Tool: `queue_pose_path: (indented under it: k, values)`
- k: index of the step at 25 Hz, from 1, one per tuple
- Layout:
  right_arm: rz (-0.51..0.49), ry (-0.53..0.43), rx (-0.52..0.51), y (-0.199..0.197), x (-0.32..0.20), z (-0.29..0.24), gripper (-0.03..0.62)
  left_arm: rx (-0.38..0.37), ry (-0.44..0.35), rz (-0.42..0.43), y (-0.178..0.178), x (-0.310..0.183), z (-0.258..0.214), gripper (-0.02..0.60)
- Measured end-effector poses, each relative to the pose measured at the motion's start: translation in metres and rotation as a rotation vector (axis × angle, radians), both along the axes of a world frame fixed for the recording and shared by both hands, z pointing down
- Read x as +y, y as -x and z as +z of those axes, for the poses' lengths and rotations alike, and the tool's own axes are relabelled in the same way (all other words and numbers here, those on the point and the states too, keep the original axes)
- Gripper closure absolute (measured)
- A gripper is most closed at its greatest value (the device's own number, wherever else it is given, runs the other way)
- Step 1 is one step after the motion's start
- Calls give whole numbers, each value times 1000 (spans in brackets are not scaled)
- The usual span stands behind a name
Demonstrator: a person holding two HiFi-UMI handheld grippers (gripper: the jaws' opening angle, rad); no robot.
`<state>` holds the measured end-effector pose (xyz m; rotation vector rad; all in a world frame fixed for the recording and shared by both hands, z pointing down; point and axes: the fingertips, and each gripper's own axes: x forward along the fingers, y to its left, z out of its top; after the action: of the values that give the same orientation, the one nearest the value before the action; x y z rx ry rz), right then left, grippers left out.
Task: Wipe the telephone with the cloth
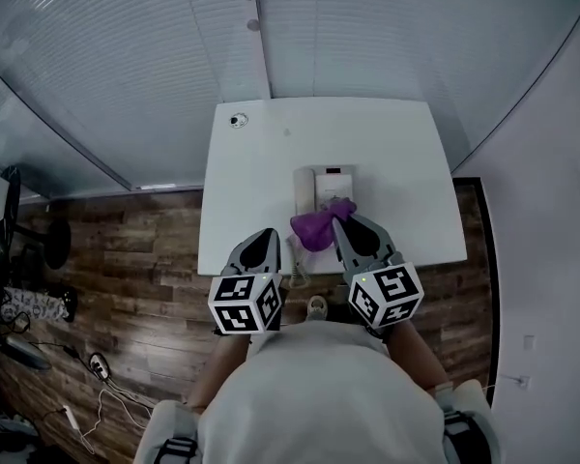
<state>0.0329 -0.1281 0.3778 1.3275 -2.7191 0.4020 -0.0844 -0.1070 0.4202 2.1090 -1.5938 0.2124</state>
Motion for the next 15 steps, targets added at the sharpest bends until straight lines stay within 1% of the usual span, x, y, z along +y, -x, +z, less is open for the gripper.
queue_pose_path:
  k: [6, 15]
  values:
    - [-23, 3, 17, -3, -38, 7, 549, 17, 10, -44, 1, -29, 4, 572]
    - [-97, -1, 65, 10, -83, 25, 549, 25, 46, -107, 7, -55, 25, 572]
